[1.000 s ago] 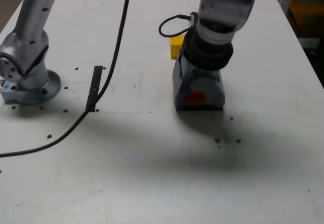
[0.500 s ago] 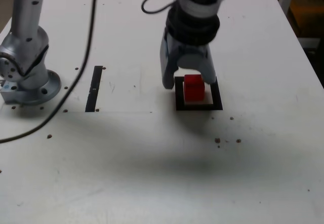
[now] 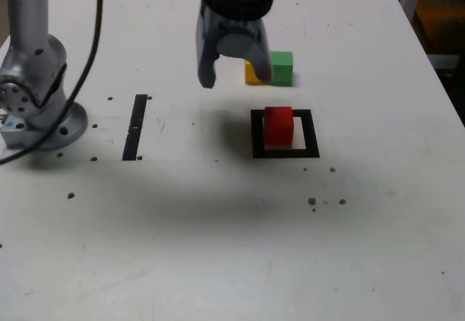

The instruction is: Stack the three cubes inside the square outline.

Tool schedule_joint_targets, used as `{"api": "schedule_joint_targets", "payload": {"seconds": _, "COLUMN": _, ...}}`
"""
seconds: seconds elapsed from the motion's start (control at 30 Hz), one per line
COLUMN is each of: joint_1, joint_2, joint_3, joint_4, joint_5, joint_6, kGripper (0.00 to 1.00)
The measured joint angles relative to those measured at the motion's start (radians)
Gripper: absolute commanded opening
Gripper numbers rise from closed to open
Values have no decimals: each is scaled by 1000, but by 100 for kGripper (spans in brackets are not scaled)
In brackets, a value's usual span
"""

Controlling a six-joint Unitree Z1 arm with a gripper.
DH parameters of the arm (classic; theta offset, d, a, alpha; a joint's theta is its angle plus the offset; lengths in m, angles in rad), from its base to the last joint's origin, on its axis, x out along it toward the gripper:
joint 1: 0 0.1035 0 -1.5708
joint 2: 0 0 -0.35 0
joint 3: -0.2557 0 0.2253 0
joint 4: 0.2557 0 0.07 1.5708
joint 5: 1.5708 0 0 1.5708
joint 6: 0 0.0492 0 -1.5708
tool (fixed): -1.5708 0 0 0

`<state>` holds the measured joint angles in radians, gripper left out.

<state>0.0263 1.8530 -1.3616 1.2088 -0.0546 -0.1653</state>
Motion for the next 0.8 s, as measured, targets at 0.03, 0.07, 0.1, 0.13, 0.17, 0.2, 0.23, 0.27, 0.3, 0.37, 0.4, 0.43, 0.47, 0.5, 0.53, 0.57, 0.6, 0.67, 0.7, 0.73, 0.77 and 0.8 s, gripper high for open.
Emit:
{"api": "schedule_joint_targets", "payload": {"seconds": 0.03, "joint_1": 10, "joint_2": -3, "joint_3": 9, "joint_4": -3, "joint_5": 2, "joint_6": 24, "kGripper": 74}}
{"api": "schedule_joint_targets", "payload": {"seconds": 0.07, "joint_1": 19, "joint_2": -4, "joint_3": 16, "joint_4": -4, "joint_5": 5, "joint_6": 45, "kGripper": 74}}
{"api": "schedule_joint_targets", "payload": {"seconds": 0.1, "joint_1": 27, "joint_2": -6, "joint_3": 23, "joint_4": -4, "joint_5": 8, "joint_6": 67, "kGripper": 75}}
{"api": "schedule_joint_targets", "payload": {"seconds": 0.13, "joint_1": 37, "joint_2": -11, "joint_3": 31, "joint_4": -4, "joint_5": 12, "joint_6": 98, "kGripper": 75}}
{"api": "schedule_joint_targets", "payload": {"seconds": 0.17, "joint_1": 46, "joint_2": -16, "joint_3": 36, "joint_4": -6, "joint_5": 14, "joint_6": 123, "kGripper": 75}}
{"api": "schedule_joint_targets", "payload": {"seconds": 0.2, "joint_1": 55, "joint_2": -20, "joint_3": 39, "joint_4": -8, "joint_5": 17, "joint_6": 145, "kGripper": 75}}
{"api": "schedule_joint_targets", "payload": {"seconds": 0.23, "joint_1": 62, "joint_2": -24, "joint_3": 42, "joint_4": -10, "joint_5": 19, "joint_6": 171, "kGripper": 75}}
{"api": "schedule_joint_targets", "payload": {"seconds": 0.27, "joint_1": 67, "joint_2": -27, "joint_3": 43, "joint_4": -11, "joint_5": 20, "joint_6": 194, "kGripper": 75}}
{"api": "schedule_joint_targets", "payload": {"seconds": 0.3, "joint_1": 68, "joint_2": -29, "joint_3": 43, "joint_4": -11, "joint_5": 21, "joint_6": 222, "kGripper": 76}}
{"api": "schedule_joint_targets", "payload": {"seconds": 0.37, "joint_1": 68, "joint_2": -33, "joint_3": 43, "joint_4": -13, "joint_5": 24, "joint_6": 278, "kGripper": 77}}
{"api": "schedule_joint_targets", "payload": {"seconds": 0.4, "joint_1": 68, "joint_2": -36, "joint_3": 43, "joint_4": -13, "joint_5": 26, "joint_6": 309, "kGripper": 78}}
{"api": "schedule_joint_targets", "payload": {"seconds": 0.43, "joint_1": 68, "joint_2": -39, "joint_3": 42, "joint_4": -14, "joint_5": 30, "joint_6": 343, "kGripper": 80}}
{"api": "schedule_joint_targets", "payload": {"seconds": 0.47, "joint_1": 68, "joint_2": -43, "joint_3": 42, "joint_4": -16, "joint_5": 33, "joint_6": 382, "kGripper": 83}}
{"api": "schedule_joint_targets", "payload": {"seconds": 0.5, "joint_1": 68, "joint_2": -47, "joint_3": 43, "joint_4": -20, "joint_5": 37, "joint_6": 417, "kGripper": 86}}
{"api": "schedule_joint_targets", "payload": {"seconds": 0.53, "joint_1": 69, "joint_2": -50, "joint_3": 43, "joint_4": -24, "joint_5": 42, "joint_6": 457, "kGripper": 89}}
{"api": "schedule_joint_targets", "payload": {"seconds": 0.57, "joint_1": 69, "joint_2": -52, "joint_3": 43, "joint_4": -28, "joint_5": 46, "joint_6": 481, "kGripper": 92}}
{"api": "schedule_joint_targets", "payload": {"seconds": 0.6, "joint_1": 69, "joint_2": -52, "joint_3": 44, "joint_4": -30, "joint_5": 51, "joint_6": 492, "kGripper": 95}}
{"api": "schedule_joint_targets", "payload": {"seconds": 0.67, "joint_1": 70, "joint_2": -54, "joint_3": 53, "joint_4": -37, "joint_5": 59, "joint_6": 510, "kGripper": 98}}
{"api": "schedule_joint_targets", "payload": {"seconds": 0.7, "joint_1": 73, "joint_2": -56, "joint_3": 62, "joint_4": -42, "joint_5": 60, "joint_6": 512, "kGripper": 99}}
{"api": "schedule_joint_targets", "payload": {"seconds": 0.73, "joint_1": 77, "joint_2": -59, "joint_3": 72, "joint_4": -48, "joint_5": 60, "joint_6": 511, "kGripper": 99}}
{"api": "schedule_joint_targets", "payload": {"seconds": 0.77, "joint_1": 84, "joint_2": -59, "joint_3": 86, "joint_4": -57, "joint_5": 52, "joint_6": 506, "kGripper": 99}}
{"api": "schedule_joint_targets", "payload": {"seconds": 0.8, "joint_1": 92, "joint_2": -64, "joint_3": 112, "joint_4": -81, "joint_5": 38, "joint_6": 499, "kGripper": 99}}
